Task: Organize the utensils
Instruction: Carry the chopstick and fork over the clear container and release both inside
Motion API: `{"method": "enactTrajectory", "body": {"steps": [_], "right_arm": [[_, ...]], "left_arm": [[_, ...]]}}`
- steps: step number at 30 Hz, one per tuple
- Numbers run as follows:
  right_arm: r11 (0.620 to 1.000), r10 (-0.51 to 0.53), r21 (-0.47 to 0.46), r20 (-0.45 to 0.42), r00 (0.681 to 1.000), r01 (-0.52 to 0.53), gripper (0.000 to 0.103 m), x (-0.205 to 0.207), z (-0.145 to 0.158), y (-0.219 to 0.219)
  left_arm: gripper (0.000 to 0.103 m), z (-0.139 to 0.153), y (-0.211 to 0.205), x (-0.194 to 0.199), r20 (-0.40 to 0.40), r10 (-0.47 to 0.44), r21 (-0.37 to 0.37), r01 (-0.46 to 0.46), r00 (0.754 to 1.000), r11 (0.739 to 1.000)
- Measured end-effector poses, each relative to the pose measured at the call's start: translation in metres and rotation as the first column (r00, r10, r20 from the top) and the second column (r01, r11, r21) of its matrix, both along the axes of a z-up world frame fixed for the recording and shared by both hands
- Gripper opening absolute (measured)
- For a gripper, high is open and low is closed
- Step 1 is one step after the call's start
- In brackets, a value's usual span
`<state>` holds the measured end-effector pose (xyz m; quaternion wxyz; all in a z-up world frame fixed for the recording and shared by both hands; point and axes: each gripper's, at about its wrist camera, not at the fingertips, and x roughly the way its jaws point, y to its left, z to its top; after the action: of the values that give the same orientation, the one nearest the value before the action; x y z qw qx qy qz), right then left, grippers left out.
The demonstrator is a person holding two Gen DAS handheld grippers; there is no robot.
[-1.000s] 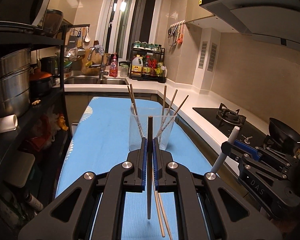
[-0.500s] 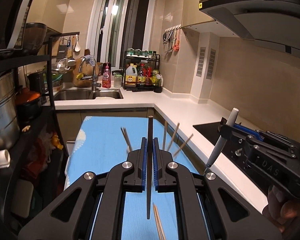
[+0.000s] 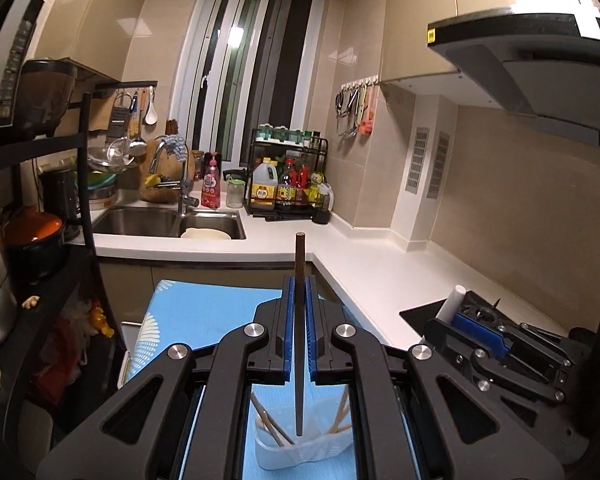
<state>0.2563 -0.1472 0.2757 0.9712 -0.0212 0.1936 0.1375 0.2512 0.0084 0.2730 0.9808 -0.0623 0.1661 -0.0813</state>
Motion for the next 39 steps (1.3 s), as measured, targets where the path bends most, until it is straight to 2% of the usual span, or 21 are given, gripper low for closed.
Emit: {"method": "enactTrajectory", "body": {"steps": [7,15,16,18,19,20,21,32,39], "right_arm": [[1.000,0.005,-0.015,-0.061,0.998,-0.006,0.017,0.023,-0.037,-0.002],[0.999,0.023,-0.037,-0.114,0.993,-0.027,0.017,0.034,-0.060,0.004],[0.999,0.025,-0.039,-0.115,0.993,-0.030,0.019,0.034,-0.061,0.005],[0.999,0.026,-0.039,-0.108,0.994,-0.031,0.032,0.030,-0.059,0.004],[0.999,0.026,-0.035,-0.102,0.994,-0.030,0.033,0.027,-0.058,0.002],[0.999,0.025,-0.030,-0.098,0.995,-0.028,0.033,0.024,-0.056,0.001],[0.999,0.021,-0.028,-0.094,0.995,-0.024,0.033,0.021,-0.054,-0.002],[1.000,-0.005,0.003,-0.045,0.999,0.005,0.033,-0.046,-0.038,-0.018],[0.999,-0.016,0.032,-0.047,0.999,0.018,0.032,-0.107,-0.057,-0.022]], "left_arm": [[0.006,-0.047,-0.011,0.032,-0.075,-0.020,0.038,0.023,0.997,0.999],[0.006,-0.073,-0.016,0.043,-0.143,-0.028,0.063,0.037,0.989,0.997],[0.006,-0.075,-0.018,0.044,-0.153,-0.037,0.068,0.048,0.988,0.997],[0.007,-0.076,-0.020,0.044,-0.172,-0.054,0.072,0.067,0.984,0.995],[0.011,-0.074,-0.020,0.043,-0.173,-0.058,0.070,0.071,0.983,0.995],[0.021,-0.073,-0.020,0.040,-0.166,-0.057,0.066,0.069,0.985,0.995],[0.022,-0.071,-0.018,0.036,-0.157,-0.054,0.063,0.064,0.986,0.996],[0.022,-0.064,-0.012,-0.022,-0.131,-0.022,0.058,0.030,0.991,0.998],[0.022,-0.077,-0.005,-0.073,-0.139,-0.019,0.052,0.027,0.990,0.998]]}}
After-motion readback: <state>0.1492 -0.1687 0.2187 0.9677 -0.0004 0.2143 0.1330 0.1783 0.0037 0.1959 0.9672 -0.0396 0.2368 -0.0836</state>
